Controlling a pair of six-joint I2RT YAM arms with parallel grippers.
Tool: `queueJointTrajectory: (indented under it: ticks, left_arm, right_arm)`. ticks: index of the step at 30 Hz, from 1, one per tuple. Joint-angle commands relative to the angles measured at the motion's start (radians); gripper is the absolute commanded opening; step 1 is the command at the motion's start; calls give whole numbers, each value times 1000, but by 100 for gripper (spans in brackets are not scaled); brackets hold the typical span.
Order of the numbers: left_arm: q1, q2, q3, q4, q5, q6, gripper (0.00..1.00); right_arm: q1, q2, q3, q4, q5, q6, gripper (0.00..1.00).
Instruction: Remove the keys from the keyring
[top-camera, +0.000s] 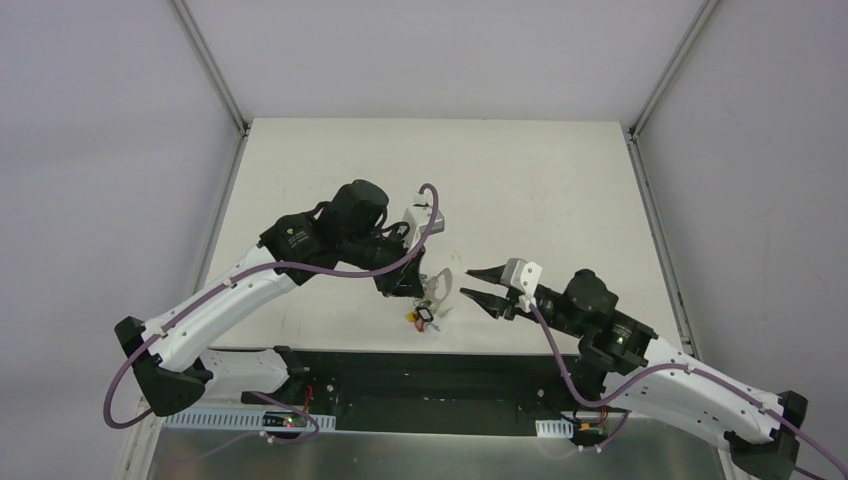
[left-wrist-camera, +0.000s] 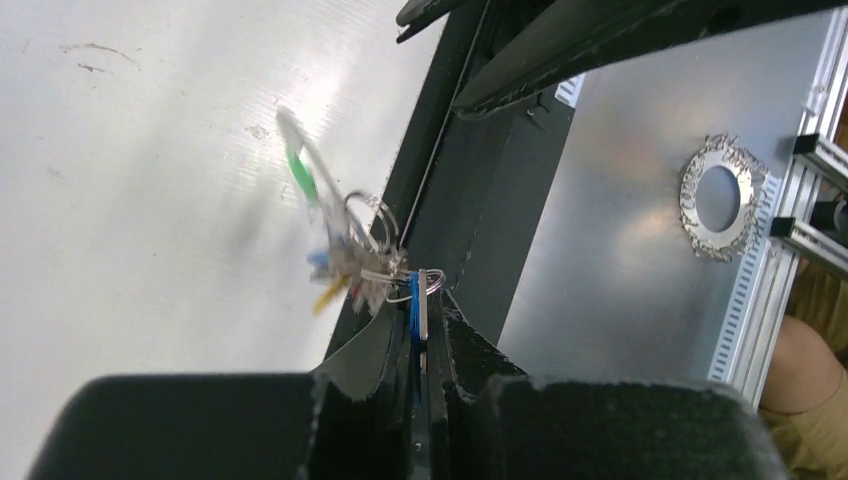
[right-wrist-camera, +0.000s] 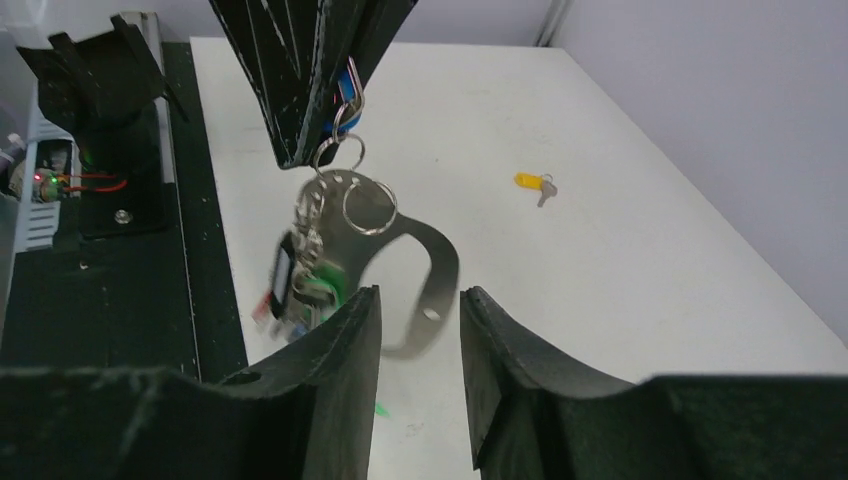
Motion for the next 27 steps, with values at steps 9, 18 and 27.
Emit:
queueJointTrajectory:
  ticks: [9, 18, 27]
  left_arm:
    - [-2, 42, 105, -32, 138, 99, 0]
    - [-3, 31, 105, -46, 177, 161, 0]
    - [-3, 3, 84, -53, 285, 231, 0]
  right_arm:
    - [-4, 56, 53, 138, -140, 72, 35]
    - [-5, 110, 93, 188, -191, 78, 35]
    - [-4, 177, 139, 201, -268, 56, 34]
